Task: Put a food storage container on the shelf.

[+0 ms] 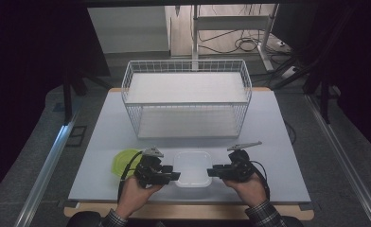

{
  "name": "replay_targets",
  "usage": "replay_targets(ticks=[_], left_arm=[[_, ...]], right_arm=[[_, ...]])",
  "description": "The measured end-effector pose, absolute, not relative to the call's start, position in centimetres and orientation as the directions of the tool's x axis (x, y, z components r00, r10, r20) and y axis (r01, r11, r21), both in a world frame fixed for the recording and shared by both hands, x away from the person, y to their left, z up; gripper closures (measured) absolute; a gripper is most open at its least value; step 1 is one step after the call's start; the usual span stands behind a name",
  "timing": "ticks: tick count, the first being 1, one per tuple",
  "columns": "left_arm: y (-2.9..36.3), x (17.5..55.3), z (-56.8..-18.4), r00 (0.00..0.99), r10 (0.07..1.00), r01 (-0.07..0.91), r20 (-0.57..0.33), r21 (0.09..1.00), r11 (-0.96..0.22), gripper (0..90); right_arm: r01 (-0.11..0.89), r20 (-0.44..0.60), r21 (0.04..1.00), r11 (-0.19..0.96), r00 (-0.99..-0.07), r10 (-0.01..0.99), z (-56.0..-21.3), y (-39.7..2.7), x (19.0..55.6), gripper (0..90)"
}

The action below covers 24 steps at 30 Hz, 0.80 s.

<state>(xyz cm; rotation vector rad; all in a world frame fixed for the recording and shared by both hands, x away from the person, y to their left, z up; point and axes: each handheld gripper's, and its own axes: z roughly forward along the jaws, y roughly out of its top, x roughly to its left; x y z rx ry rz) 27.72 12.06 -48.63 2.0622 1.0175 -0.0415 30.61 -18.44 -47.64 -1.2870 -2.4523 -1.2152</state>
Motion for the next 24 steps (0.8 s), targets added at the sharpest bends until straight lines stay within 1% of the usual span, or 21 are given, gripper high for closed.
replay_targets(ticks=[3, 6, 8, 11, 14, 16, 19, 21, 24], left_arm=[[12.13, 27.61, -48.32, 0.653, 0.677, 0.675, -0.341, 0.666, -0.316, 63.3], [12.3, 27.58, -48.18, 0.636, 0.703, 0.671, -0.319, 0.679, -0.298, 72.0], [12.39, 27.7, -48.33, 0.622, 0.705, 0.681, -0.34, 0.679, -0.274, 73.5], [12.4, 27.67, -48.47, 0.607, 0.716, 0.684, -0.345, 0.685, -0.249, 75.0], [12.45, 27.66, -48.55, 0.596, 0.726, 0.682, -0.343, 0.693, -0.232, 77.6], [12.47, 27.67, -48.59, 0.589, 0.725, 0.687, -0.357, 0.694, -0.216, 78.1], [12.27, 27.59, -48.39, 0.591, 0.731, 0.677, -0.342, 0.702, -0.219, 78.9], [12.11, 27.55, -48.3, 0.592, 0.737, 0.671, -0.326, 0.706, -0.227, 79.1], [12.23, 27.61, -47.99, 0.595, 0.73, 0.667, -0.335, 0.712, -0.217, 79.1]], right_arm=[[0.736, 0.443, 0.61, 0.292, -0.623, 0.645, -47.43, -18.53, 30.46, 71.3], [0.739, 0.461, 0.621, 0.261, -0.614, 0.641, -47.26, -18.81, 30.41, 79.5], [0.732, 0.454, 0.632, 0.254, -0.616, 0.644, -47.31, -18.78, 30.41, 79.7], [0.72, 0.44, 0.649, 0.247, -0.619, 0.651, -47.4, -18.69, 30.31, 79.9], [0.69, 0.389, 0.672, 0.268, -0.637, 0.665, -47.39, -18.32, 30.03, 79.7], [0.688, 0.38, 0.677, 0.262, -0.631, 0.676, -47.48, -18.25, 30.05, 79.1], [0.688, 0.377, 0.684, 0.243, -0.619, 0.689, -47.68, -18.19, 30.19, 78.3], [0.675, 0.356, 0.696, 0.244, -0.62, 0.699, -47.72, -18.07, 30.25, 78.0], [0.652, 0.331, 0.717, 0.248, -0.631, 0.702, -47.39, -17.99, 30.17, 78.1]])
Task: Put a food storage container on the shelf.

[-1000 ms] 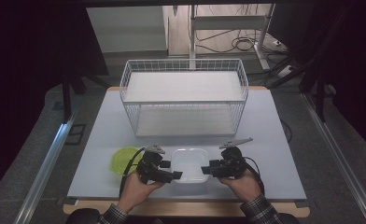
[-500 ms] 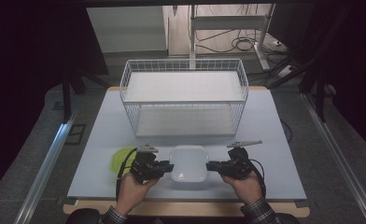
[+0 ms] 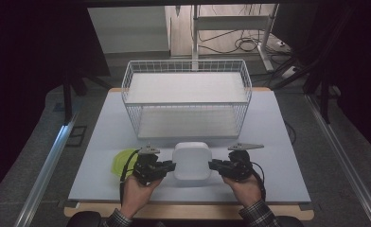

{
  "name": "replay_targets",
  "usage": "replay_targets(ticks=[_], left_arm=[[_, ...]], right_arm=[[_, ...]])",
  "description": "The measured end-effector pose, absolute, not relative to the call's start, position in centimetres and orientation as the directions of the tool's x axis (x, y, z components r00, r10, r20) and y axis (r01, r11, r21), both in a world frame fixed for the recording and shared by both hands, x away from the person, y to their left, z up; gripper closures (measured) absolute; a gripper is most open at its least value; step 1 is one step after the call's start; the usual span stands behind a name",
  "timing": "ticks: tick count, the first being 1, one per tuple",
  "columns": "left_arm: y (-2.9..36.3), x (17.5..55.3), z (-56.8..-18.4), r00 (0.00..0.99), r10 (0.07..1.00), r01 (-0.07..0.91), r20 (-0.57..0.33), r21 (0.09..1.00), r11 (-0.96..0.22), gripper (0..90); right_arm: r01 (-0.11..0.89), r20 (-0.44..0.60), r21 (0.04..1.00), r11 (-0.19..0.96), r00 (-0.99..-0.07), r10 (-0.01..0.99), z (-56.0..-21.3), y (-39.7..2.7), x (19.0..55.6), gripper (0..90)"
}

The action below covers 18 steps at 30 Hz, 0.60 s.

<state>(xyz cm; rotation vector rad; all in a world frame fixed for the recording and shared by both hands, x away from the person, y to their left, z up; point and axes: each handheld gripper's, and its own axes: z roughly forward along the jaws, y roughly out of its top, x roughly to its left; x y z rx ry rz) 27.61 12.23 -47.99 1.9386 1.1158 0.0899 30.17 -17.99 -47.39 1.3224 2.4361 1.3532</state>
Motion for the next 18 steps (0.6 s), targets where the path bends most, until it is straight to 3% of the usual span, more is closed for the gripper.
replay_targets(ticks=[18], left_arm=[[13.0, 29.3, -42.9, 0.616, 0.728, 0.592, -0.3, 0.786, -0.177, 78.9]], right_arm=[[0.529, 0.265, 0.823, 0.208, -0.681, 0.683, -41.6, -17.8, 31.1, 79.1]])
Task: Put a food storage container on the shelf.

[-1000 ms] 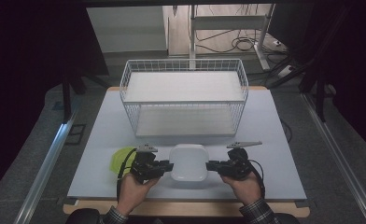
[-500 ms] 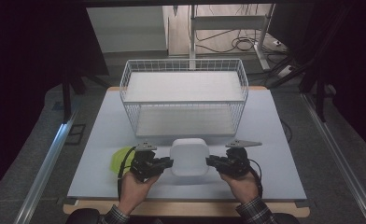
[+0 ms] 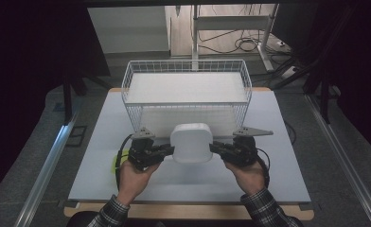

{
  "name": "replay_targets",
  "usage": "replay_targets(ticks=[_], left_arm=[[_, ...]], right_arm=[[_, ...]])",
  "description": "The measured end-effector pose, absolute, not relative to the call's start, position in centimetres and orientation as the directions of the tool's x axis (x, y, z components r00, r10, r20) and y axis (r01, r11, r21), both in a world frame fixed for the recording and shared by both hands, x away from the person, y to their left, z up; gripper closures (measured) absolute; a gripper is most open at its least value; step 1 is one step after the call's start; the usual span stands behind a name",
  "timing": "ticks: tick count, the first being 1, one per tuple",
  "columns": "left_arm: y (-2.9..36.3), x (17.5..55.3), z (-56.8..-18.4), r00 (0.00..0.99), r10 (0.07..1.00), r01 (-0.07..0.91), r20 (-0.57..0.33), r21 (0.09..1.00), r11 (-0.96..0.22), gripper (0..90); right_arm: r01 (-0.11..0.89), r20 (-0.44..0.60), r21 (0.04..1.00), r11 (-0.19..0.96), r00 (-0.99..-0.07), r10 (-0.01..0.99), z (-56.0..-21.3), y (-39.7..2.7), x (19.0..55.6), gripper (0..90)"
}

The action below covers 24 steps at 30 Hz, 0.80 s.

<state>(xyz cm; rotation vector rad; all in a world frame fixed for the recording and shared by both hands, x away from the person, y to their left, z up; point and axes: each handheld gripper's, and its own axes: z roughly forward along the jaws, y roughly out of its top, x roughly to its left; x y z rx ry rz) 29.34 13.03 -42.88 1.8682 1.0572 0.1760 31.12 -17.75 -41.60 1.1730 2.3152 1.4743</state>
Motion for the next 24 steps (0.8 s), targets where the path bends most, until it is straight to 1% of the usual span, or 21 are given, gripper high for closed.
replay_targets(ticks=[4, 24], left_arm=[[13.3, 29.9, -41.8, 0.615, 0.728, 0.58, -0.303, 0.799, -0.158, 78.7], [14.1, 32.8, -35.5, 0.62, 0.75, 0.506, -0.229, 0.848, -0.159, 78.5]], right_arm=[[0.499, 0.247, 0.843, 0.202, -0.693, 0.677, -40.1, -17.6, 31.6, 79.4], [0.413, 0.188, 0.892, 0.184, -0.709, 0.68, -34.1, -16.4, 34.2, 79.4]])
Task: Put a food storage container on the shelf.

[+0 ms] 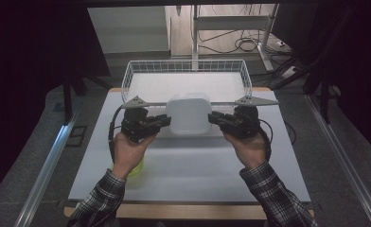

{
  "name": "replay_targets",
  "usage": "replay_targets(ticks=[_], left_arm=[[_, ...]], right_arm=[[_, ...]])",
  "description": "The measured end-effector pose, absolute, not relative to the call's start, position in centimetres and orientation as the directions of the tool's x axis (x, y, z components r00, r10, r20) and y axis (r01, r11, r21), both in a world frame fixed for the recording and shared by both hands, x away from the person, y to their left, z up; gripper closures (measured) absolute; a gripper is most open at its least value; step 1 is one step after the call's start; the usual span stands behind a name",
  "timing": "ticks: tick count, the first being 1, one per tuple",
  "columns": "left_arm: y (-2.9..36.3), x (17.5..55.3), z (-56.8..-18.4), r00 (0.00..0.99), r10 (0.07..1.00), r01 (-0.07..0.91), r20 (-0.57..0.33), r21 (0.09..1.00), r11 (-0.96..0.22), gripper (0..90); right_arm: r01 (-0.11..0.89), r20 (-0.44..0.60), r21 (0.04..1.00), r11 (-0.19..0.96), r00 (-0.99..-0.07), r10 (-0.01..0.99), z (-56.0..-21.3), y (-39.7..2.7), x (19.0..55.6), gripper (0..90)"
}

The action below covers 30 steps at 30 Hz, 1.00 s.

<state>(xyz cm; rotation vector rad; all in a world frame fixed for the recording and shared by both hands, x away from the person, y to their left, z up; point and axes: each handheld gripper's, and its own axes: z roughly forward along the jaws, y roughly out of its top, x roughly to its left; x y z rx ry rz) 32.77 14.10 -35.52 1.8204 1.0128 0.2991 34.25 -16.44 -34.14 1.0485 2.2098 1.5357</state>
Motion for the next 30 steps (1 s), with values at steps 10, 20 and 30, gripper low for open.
replay_targets(ticks=[10, 20, 30], left_arm=[[14.6, 34.4, -32.9, 0.619, 0.757, 0.489, -0.209, 0.857, -0.163, 78.3], [15.0, 36.9, -30.8, 0.605, 0.771, 0.483, -0.199, 0.861, -0.157, 78.1], [15.0, 39.7, -29.9, 0.585, 0.786, 0.501, -0.201, 0.852, -0.155, 78.1]], right_arm=[[0.395, 0.19, 0.905, 0.159, -0.707, 0.681, -31.9, -15.9, 35.8, 79.4], [0.4, 0.205, 0.906, 0.14, -0.703, 0.681, -30.1, -15.4, 38.3, 79.3], [0.435, 0.242, 0.893, 0.111, -0.675, 0.697, -29.8, -14.9, 41.5, 78.6]])
